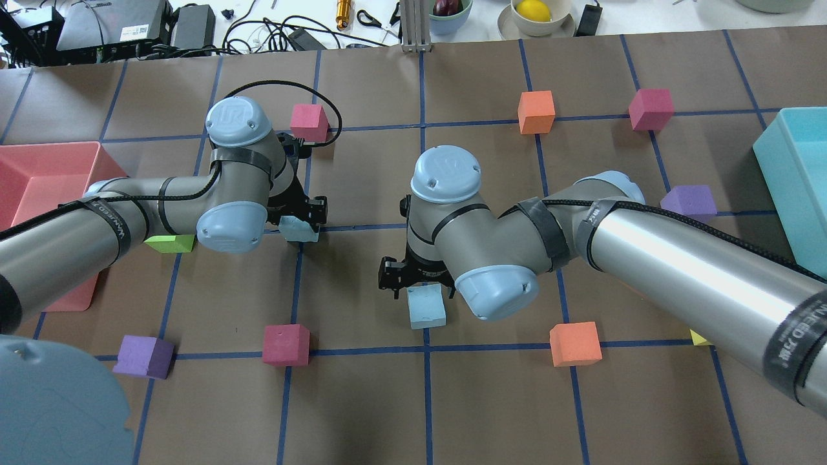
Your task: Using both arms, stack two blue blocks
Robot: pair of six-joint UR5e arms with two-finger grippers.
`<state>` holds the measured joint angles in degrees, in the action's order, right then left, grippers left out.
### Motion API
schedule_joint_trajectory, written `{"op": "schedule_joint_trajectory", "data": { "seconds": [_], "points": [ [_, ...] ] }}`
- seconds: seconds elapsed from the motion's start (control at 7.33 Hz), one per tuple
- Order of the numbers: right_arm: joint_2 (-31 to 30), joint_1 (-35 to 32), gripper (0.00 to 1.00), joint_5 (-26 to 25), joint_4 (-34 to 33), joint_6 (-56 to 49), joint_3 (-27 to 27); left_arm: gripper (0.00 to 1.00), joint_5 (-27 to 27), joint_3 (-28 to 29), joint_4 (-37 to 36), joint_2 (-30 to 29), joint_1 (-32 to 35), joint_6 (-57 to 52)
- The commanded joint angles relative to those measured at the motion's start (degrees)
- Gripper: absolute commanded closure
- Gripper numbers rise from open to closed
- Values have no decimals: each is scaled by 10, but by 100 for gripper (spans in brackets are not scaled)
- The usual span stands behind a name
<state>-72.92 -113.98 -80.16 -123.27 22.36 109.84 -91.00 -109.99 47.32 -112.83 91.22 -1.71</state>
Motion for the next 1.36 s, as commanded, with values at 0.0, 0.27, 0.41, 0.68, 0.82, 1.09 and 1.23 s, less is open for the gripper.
{"op": "schedule_joint_trajectory", "data": {
  "seconds": [0.0, 0.27, 0.41, 0.68, 0.82, 1.09, 1.23],
  "points": [
    [-35, 19, 0, -17, 103, -11, -72, 96, 3, 0, 1, 21, 11, 5],
    [-51, 68, 0, -47, 205, -85, -137, 95, -1, 0, 15, 53, 48, 27],
    [-64, 103, 0, -47, 218, -96, -140, 95, 6, 0, 17, 59, 71, 69],
    [-102, 172, 0, -87, 270, -216, -139, 96, 14, 0, 36, 76, 141, 155],
    [-117, 208, 0, -127, 279, -251, -139, 96, 15, 0, 52, 88, 175, 189],
    [-143, 235, 0, -131, 284, -252, -140, 96, 40, 0, 67, 103, 220, 263],
    [-160, 235, 0, -133, 282, -245, -141, 96, 55, -1, 73, 103, 238, 303]
  ]
}}
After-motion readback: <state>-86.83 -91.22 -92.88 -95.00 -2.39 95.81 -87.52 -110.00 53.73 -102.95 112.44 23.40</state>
